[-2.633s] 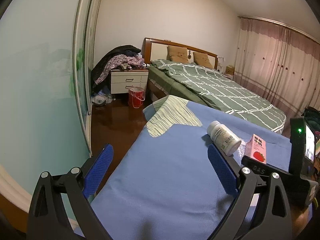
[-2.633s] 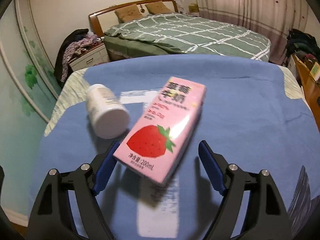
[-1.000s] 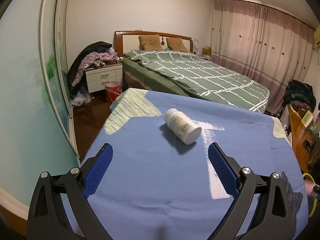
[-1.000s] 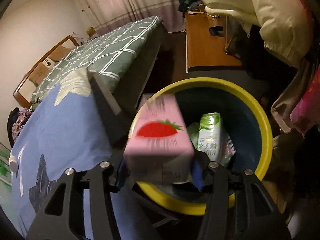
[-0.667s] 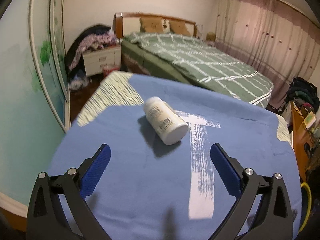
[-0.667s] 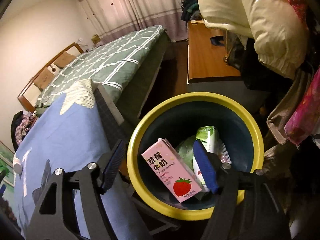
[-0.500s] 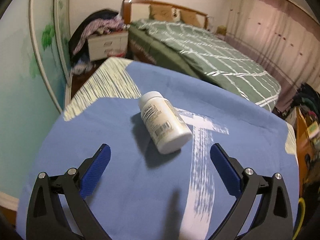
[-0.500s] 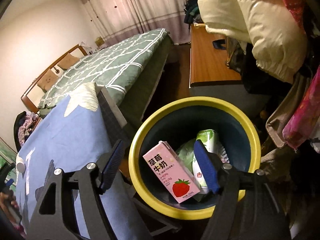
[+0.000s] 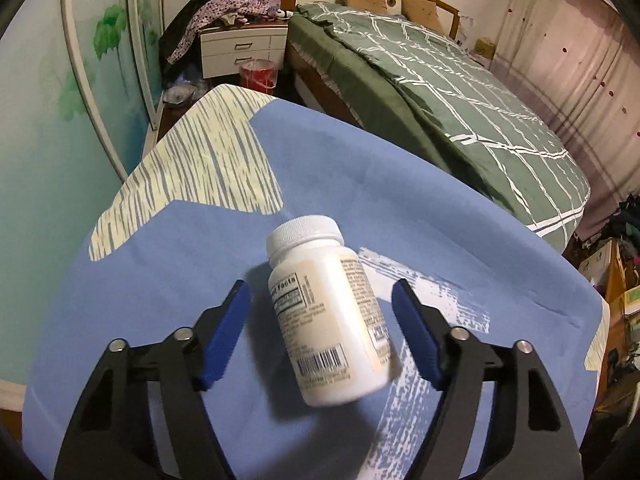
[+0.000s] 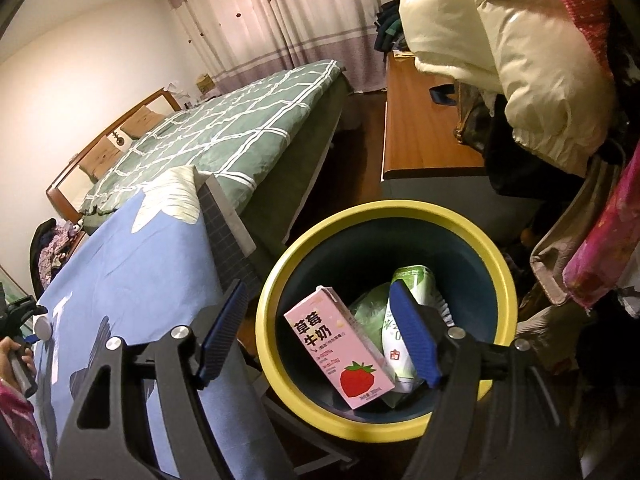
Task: Collect trash
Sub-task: 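Grasp the white pill bottle with the left gripper, then carry the pill bottle with the left gripper over the bin and release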
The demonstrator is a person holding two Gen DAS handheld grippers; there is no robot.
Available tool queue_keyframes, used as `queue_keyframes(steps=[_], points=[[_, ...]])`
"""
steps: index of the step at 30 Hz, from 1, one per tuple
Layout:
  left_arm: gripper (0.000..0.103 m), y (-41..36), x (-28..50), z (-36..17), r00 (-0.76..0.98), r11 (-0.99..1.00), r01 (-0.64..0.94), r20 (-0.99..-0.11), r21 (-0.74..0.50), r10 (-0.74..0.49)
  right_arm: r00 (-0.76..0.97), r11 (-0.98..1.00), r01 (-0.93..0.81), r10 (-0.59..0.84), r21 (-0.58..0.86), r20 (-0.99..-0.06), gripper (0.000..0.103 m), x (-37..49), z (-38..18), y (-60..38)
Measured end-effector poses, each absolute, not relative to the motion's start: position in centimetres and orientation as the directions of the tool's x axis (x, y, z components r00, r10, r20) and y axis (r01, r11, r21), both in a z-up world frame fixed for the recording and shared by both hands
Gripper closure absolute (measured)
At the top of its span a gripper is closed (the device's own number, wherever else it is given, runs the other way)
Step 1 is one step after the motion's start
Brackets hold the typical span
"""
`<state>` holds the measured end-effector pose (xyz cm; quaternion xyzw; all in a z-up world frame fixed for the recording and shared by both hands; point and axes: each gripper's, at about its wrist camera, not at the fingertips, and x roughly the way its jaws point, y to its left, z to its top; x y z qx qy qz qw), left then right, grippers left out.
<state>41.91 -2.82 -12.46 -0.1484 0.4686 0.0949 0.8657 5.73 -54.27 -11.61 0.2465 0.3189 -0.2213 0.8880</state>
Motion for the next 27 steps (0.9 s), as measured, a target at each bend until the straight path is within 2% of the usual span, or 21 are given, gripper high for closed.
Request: queue_keyframes(steps=[2, 8, 13, 19, 27], points=[[0.044, -2.9, 42.3, -12.6, 0.537, 0.944, -0.289, -0.843, -0.161, 0.021, 0.7, 0.784, 0.545, -0.231, 0.297, -0.676, 0.034, 5.8, -11.6, -54.2], [0.051, -3.3, 42.8, -13.0, 0.528, 0.96, -0.234, -0.849, -0.155, -0.009, 0.712, 0.78, 0.542, -0.228, 0.314, -0.664, 0.033, 5.1, -11.0, -54.3], [0.051, -5.5, 40.6, -11.8, 0.567, 0.979, -0.134, -0.822, -0.155, -0.053, 0.725, 0.784, 0.535, -0.236, 0.315, -0.647, 0.033, 3.9, -10.2, -54.1], [0.051, -10.7, 35.4, -10.2, 0.593, 0.982, 0.049, -0.786, -0.18, -0.174, 0.737, 0.781, 0.533, -0.24, 0.324, -0.632, 0.033, 2.0, -9.5, -54.0], [0.051, -23.1, 26.9, -8.0, 0.541, 0.909, 0.372, -0.751, -0.19, -0.379, 0.738, 0.774, 0.546, -0.264, 0.319, -0.622, 0.033, -0.9, -9.1, -54.6]])
